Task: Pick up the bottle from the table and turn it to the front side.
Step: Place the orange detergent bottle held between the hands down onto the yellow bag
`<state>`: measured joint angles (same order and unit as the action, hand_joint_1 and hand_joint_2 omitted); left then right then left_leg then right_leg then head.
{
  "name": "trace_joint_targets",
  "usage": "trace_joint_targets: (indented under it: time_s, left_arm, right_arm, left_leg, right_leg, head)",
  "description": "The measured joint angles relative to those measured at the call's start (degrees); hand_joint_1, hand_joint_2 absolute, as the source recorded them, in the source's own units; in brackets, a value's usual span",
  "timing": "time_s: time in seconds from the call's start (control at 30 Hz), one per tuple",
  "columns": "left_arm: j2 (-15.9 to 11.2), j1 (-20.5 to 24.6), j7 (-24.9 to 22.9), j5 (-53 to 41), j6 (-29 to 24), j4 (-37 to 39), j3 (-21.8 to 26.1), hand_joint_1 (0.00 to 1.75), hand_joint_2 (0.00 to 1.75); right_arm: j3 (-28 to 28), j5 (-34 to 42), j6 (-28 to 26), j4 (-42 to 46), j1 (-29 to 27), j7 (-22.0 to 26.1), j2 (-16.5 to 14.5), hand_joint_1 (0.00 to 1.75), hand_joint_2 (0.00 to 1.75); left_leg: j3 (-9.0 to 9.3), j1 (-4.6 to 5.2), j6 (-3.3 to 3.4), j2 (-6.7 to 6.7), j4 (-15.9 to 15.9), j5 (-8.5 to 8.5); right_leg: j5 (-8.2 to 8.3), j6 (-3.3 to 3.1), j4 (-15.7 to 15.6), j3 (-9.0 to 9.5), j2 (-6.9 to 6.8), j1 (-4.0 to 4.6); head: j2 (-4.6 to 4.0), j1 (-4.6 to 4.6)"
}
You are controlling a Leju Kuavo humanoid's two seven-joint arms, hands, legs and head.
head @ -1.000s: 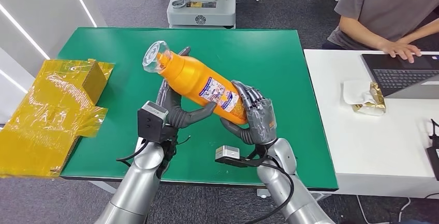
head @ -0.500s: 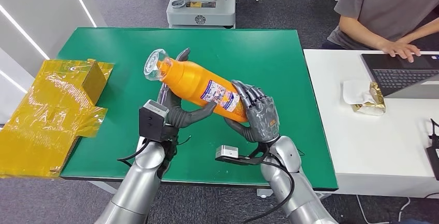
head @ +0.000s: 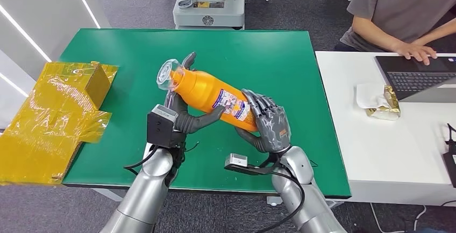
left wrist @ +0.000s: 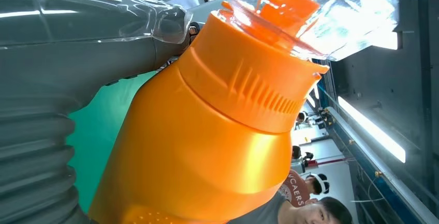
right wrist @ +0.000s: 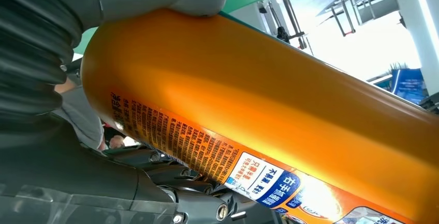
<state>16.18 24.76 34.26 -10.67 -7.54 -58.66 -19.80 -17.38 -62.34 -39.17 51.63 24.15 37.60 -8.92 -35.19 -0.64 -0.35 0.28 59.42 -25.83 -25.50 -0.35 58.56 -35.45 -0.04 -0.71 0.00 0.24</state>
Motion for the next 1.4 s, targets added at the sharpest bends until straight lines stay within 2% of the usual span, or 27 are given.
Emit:
trace_joint_targets:
  time_s: [0.2,0.33,0.93,0.97,1.0,1.07,1.1,1.13,1.27,1.4]
  left_arm:
    - [0.2,-0.08,0.47,1.1,0.03,0.1,0.0,0.0,1.75]
    - [0.61,-0.08,0.95,2.19,0.21,0.1,0.0,1.75,1.75]
    - [1.82,-0.15,1.71,4.61,1.2,0.06,0.0,1.75,1.75]
    - [1.81,-0.16,1.71,4.62,1.2,0.04,0.0,1.75,1.75]
    - [1.81,-0.18,1.67,4.64,1.19,0.02,0.0,1.75,1.75]
    - [1.8,-0.21,1.51,4.68,1.18,-0.04,0.0,1.75,1.75]
    - [1.8,-0.22,1.41,4.69,1.18,-0.09,0.0,1.75,1.75]
    - [1.8,-0.23,1.32,4.69,1.18,-0.16,0.0,1.75,1.75]
    - [1.86,-0.22,1.08,4.7,1.11,-0.56,0.0,1.75,1.75]
    - [1.98,-0.2,1.06,4.9,0.35,-0.6,0.0,1.75,1.75]
  right_arm:
    - [1.46,-1.14,-0.01,0.04,-0.65,0.79,-0.59,1.75,1.75]
    - [2.22,-1.1,-0.02,0.08,-1.02,1.29,-1.28,1.75,1.75]
    - [3.67,-1.08,-0.02,0.34,-1.97,1.5,-3.67,1.75,1.75]
    - [3.69,-1.08,-0.02,0.41,-2.08,1.5,-3.73,1.66,1.75]
    - [3.69,-1.03,-0.02,0.49,-2.18,1.5,-3.8,1.44,1.75]
    - [3.69,-0.73,-0.02,0.71,-2.39,1.54,-3.9,0.57,1.75]
    - [3.69,-0.44,-0.02,0.83,-2.5,1.56,-3.95,0.21,1.75]
    - [3.67,-0.08,-0.02,0.96,-2.64,1.61,-4.0,0.0,1.75]
    - [3.24,3.67,-0.02,1.25,-3.52,1.98,-4.14,0.0,1.75]
    - [1.16,15.59,-0.02,0.93,-4.13,2.15,-4.15,0.0,1.75]
  left_leg:
    - [0.0,0.0,0.0,0.0,0.0,0.0]
    - [0.0,0.0,0.0,0.0,0.0,0.0]
    - [-0.01,0.0,0.0,-0.01,0.0,0.0]
    - [-0.01,0.0,0.0,-0.01,-0.01,0.0]
    - [-0.02,0.0,0.0,-0.01,-0.01,0.0]
    - [-0.02,0.0,0.0,-0.01,-0.01,0.0]
    - [-0.02,0.0,0.0,-0.01,-0.01,0.0]
    - [-0.02,0.0,0.0,-0.01,-0.01,0.0]
    - [-0.03,0.0,0.0,-0.03,-0.01,0.0]
    - [-0.03,0.0,0.0,-0.03,-0.01,0.0]
  right_leg:
    - [0.0,0.0,0.0,0.0,0.0,0.0]
    - [0.0,0.0,0.0,0.0,0.0,0.0]
    - [0.0,0.0,0.01,0.01,-0.02,0.0]
    - [0.0,0.0,0.01,0.01,-0.02,0.0]
    - [0.0,0.0,0.01,0.01,-0.02,0.0]
    - [0.0,0.0,0.01,0.01,-0.02,0.0]
    - [0.0,0.0,0.0,0.01,-0.02,0.0]
    - [0.0,0.0,0.0,0.01,-0.02,0.0]
    - [0.0,0.0,0.01,0.02,-0.03,0.0]
    - [0.0,0.0,0.01,0.02,-0.04,0.0]
  head:
    - [0.0,0.0]
    - [0.0,0.0]
    - [0.0,-0.01]
    - [0.0,-0.01]
    - [0.0,0.0]
    - [0.0,-0.01]
    - [0.0,-0.01]
    - [0.0,-0.01]
    - [0.0,0.0]
    - [0.0,0.0]
